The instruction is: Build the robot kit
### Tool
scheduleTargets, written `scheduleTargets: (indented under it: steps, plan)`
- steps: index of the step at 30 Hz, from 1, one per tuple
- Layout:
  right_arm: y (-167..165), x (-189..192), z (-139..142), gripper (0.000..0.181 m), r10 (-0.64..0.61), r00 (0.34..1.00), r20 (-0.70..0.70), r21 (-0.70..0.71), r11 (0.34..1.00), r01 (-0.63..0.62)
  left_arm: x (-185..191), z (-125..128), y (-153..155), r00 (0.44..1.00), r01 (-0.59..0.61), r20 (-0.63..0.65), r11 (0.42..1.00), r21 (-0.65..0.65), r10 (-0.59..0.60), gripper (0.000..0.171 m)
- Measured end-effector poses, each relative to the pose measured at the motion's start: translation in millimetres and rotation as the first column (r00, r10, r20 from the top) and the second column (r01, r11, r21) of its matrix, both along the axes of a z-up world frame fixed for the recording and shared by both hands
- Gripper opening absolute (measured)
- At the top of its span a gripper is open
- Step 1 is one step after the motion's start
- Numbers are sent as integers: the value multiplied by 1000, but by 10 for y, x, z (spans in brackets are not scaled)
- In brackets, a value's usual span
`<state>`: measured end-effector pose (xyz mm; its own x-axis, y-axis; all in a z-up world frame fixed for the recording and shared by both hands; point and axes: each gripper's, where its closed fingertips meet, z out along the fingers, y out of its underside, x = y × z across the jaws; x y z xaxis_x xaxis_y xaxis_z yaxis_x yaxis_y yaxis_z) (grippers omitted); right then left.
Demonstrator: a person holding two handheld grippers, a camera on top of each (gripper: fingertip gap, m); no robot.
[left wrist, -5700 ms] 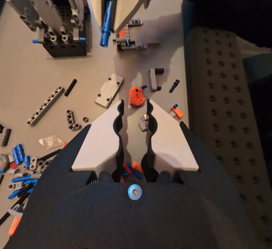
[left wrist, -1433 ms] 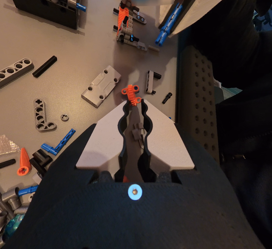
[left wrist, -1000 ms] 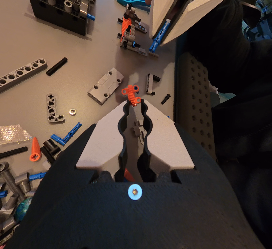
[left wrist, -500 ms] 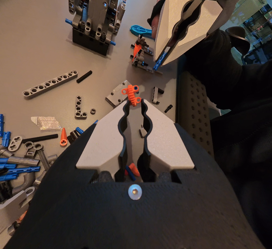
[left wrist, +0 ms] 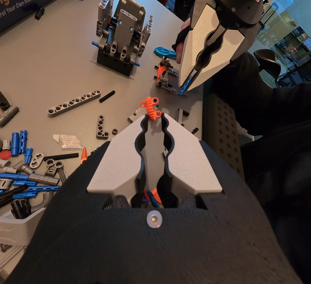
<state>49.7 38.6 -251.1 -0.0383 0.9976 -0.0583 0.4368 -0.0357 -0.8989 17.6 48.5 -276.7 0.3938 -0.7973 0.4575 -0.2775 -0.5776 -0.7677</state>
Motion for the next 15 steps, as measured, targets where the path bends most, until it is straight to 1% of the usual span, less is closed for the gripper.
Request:
scheduleTargets:
  steps: [15]
  plan:
    - [5,-12,34,2,-6,1000,-17,15,1000,6,-10,116,40,997,-22,72,1000,9,22,13]
